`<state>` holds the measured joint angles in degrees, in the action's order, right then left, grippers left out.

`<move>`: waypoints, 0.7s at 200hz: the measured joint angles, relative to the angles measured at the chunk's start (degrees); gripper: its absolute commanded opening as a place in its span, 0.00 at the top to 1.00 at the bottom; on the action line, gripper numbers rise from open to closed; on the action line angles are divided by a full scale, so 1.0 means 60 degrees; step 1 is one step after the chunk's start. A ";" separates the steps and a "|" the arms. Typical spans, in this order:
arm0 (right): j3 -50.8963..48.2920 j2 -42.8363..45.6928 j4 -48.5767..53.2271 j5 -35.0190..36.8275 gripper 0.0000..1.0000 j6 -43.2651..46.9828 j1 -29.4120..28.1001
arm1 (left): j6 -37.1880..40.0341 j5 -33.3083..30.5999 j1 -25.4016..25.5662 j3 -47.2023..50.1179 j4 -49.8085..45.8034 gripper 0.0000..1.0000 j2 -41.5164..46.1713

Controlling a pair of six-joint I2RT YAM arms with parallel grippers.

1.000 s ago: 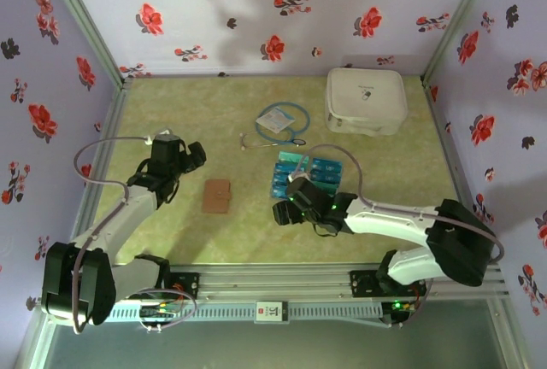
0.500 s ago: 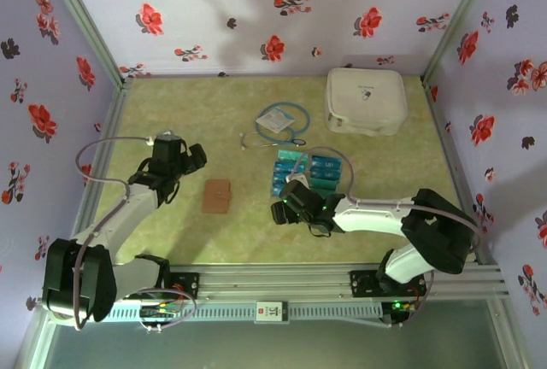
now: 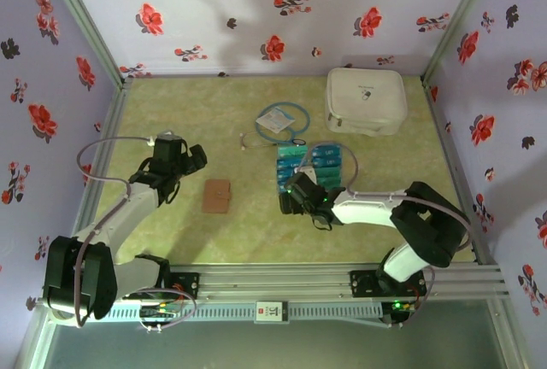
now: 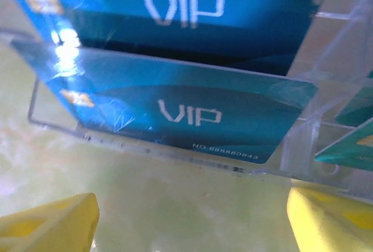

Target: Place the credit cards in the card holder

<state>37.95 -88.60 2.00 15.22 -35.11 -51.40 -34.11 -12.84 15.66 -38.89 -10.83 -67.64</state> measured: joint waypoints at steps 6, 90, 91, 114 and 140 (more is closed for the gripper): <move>0.0040 -0.0044 -0.0036 0.0000 0.15 0.0004 0.0087 | 0.0000 0.0000 0.0000 0.0000 0.0004 0.00 -0.0004; 0.0798 -0.0729 -0.0350 -0.0047 0.15 -0.0004 0.0696 | -0.0004 0.0069 0.0000 0.0000 0.0007 0.00 -0.0262; 0.0798 -0.0729 -0.0350 -0.0047 0.16 -0.0004 0.0696 | -0.0004 0.0076 0.0000 0.0000 0.0007 0.00 -0.0262; 0.0845 -0.0718 -0.0353 -0.0127 0.16 -0.0004 0.0729 | 0.0000 0.0157 0.0000 0.0000 0.0000 0.00 -0.0262; 0.0845 -0.0313 -0.0120 -0.0397 0.15 -0.0007 0.0739 | -0.0004 0.0240 -0.0004 0.0000 -0.0120 0.00 -0.0248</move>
<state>43.03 -90.48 1.28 12.84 -35.16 -46.96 -34.13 -11.40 15.64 -38.89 -11.55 -69.12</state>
